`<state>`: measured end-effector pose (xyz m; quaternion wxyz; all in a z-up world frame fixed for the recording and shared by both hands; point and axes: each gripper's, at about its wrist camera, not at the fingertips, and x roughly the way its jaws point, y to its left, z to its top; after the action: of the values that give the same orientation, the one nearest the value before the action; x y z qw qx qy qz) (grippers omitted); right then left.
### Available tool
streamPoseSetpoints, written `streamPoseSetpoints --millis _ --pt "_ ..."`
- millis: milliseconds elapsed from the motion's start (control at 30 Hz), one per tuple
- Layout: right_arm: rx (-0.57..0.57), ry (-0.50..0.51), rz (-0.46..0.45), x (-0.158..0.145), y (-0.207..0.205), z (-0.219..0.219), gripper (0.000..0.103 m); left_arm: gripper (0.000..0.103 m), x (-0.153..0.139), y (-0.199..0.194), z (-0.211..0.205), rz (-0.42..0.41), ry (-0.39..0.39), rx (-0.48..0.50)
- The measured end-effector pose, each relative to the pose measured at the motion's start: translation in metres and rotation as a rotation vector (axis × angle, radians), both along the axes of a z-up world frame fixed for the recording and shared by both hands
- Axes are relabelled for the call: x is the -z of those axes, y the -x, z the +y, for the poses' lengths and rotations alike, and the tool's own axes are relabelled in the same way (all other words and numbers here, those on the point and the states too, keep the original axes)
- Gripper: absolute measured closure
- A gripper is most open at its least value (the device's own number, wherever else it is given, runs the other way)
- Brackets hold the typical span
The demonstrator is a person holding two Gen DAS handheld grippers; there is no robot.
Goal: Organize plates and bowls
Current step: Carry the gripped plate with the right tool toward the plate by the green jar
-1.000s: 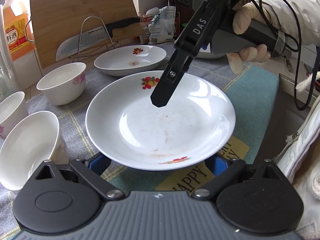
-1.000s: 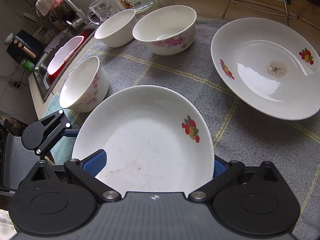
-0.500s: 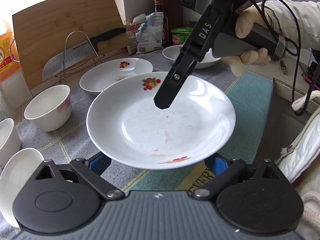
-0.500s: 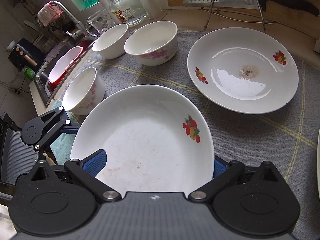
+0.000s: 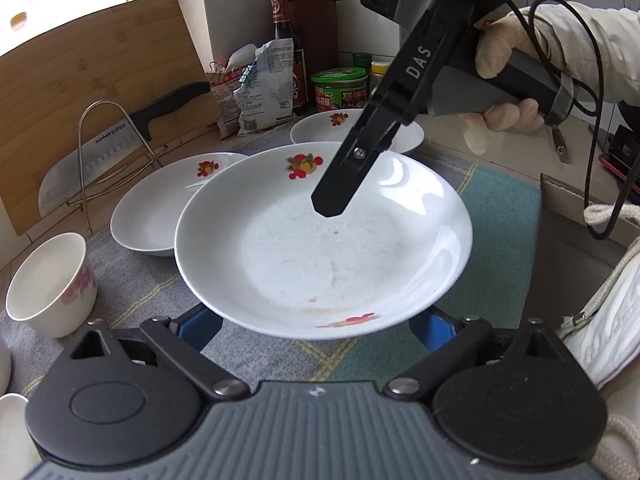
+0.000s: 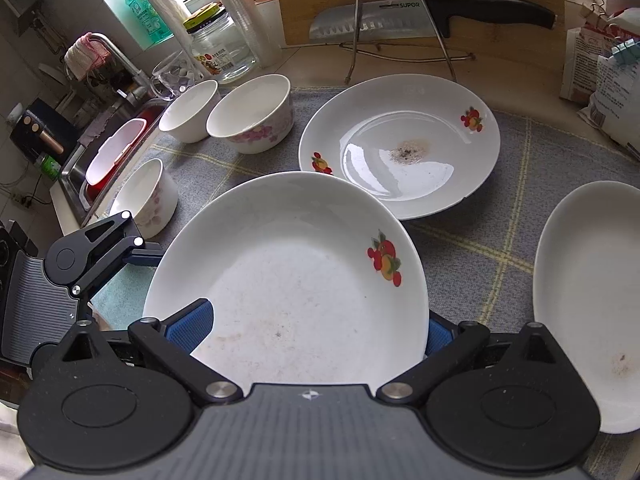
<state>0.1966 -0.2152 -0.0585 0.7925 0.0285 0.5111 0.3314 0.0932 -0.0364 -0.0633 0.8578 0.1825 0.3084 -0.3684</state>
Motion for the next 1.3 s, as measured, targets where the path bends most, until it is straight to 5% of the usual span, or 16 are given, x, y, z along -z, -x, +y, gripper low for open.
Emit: streamPoseSetpoints --millis 667,1300 --pt "0.087 0.012 -0.035 -0.001 -0.019 -0.099 0.0 0.004 -0.004 -0.049 -0.082 -0.024 -0.004 0.074" --pt "0.125 -0.001 -0.031 0.013 -0.041 -0.151 0.0 0.004 0.005 -0.083 -0.124 -0.018 -0.042 0.099"
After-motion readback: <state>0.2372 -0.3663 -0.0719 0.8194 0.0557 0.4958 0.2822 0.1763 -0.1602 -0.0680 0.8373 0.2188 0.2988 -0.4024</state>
